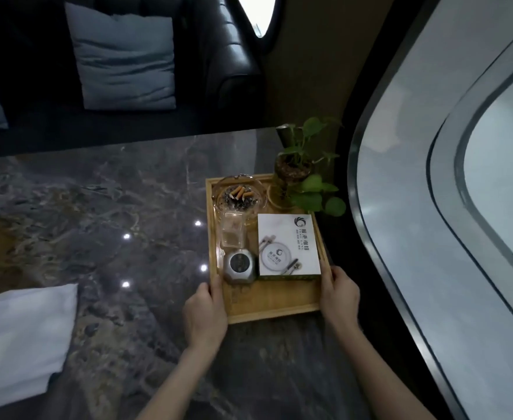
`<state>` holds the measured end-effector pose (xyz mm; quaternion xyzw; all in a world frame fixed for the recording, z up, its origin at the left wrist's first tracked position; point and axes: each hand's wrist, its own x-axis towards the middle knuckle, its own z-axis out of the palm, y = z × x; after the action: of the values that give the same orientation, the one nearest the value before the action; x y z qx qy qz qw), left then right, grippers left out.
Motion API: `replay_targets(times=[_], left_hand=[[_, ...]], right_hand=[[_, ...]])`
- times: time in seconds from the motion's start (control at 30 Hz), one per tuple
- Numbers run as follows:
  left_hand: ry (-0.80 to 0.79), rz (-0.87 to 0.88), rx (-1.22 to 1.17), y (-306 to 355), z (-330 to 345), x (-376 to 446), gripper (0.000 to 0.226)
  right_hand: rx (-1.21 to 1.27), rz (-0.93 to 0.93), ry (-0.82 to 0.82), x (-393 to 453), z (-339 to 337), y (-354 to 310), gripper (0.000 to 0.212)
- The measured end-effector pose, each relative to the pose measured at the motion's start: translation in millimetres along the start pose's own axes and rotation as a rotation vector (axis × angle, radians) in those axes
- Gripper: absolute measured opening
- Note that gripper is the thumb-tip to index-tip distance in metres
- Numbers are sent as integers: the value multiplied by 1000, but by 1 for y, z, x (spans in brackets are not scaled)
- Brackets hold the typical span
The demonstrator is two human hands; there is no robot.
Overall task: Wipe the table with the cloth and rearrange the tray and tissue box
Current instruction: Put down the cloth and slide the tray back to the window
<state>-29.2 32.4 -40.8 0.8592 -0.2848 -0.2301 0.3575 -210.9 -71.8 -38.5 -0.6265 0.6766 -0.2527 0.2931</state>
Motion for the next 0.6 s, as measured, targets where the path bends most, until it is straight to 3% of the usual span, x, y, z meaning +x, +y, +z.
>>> replay_targets(times=[0.6], left_hand=[[-46,-97,24,-12,32,-28,46]], right_hand=[[-152,31,-150,9,0,37,39]])
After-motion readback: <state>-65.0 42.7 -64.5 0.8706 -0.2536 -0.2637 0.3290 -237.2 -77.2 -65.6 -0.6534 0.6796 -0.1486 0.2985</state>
